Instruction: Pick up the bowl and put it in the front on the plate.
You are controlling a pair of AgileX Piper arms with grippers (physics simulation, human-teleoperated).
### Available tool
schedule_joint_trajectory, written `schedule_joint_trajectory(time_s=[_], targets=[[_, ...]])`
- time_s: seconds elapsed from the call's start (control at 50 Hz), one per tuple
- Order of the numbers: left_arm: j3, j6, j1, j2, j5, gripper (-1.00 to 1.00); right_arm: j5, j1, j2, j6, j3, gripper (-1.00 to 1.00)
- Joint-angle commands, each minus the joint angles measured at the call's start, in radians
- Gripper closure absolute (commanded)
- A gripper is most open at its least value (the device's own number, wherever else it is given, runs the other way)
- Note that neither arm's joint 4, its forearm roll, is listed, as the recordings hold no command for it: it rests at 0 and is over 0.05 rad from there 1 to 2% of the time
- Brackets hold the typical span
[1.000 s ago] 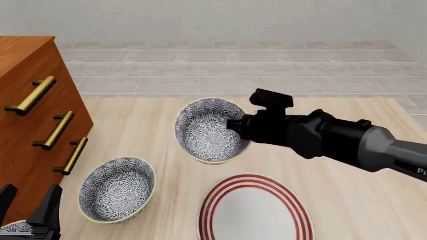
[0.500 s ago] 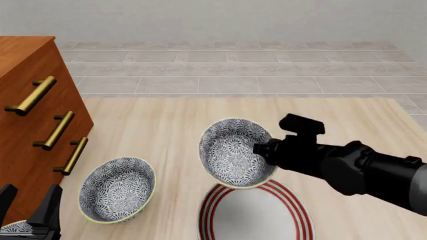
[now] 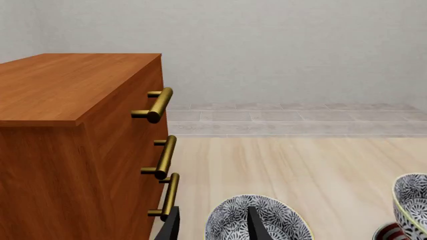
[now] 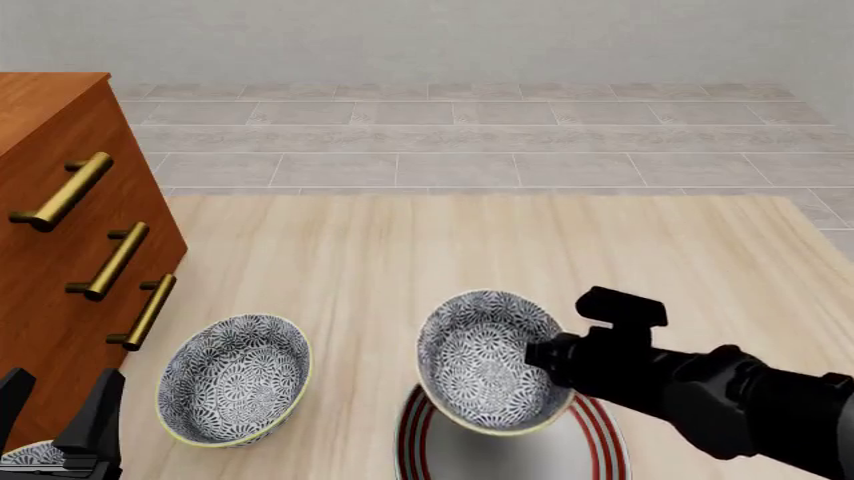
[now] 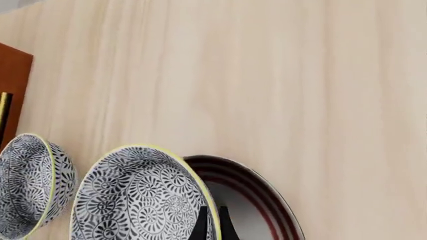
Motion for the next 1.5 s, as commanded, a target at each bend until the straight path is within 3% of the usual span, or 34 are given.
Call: schedule_joint_trajectory(time_s=[0.02, 0.14, 0.16, 0.48, 1.0, 1.06, 1.08, 1.5], targets=[[0.0, 0.0, 0.0, 0.0, 0.0, -1.0, -0.063, 0.0, 0.007, 0.014, 0.079, 1.0], [0.0, 0.0, 0.0, 0.0, 0.0, -1.0, -0.092, 0.009, 0.013, 0.03, 0.112, 1.0], [0.0, 0.0, 0.0, 0.0, 0.0, -1.0, -0.095, 0.003, 0.018, 0.011, 0.114, 1.0], [0.0, 0.0, 0.0, 0.0, 0.0, -1.0, -0.179, 0.032, 0.055, 0.058, 0.189, 1.0], [0.0, 0.0, 0.0, 0.0, 0.0, -1.0, -0.242, 0.045, 0.128, 0.064, 0.201, 1.0], [0.0, 0.0, 0.0, 0.0, 0.0, -1.0, -0.223, 0.044, 0.118, 0.046, 0.188, 1.0], [0.0, 0.0, 0.0, 0.0, 0.0, -1.0, -0.219, 0.042, 0.117, 0.041, 0.185, -1.0], [0.0, 0.0, 0.0, 0.0, 0.0, -1.0, -0.135, 0.034, 0.046, 0.017, 0.14, -1.0]])
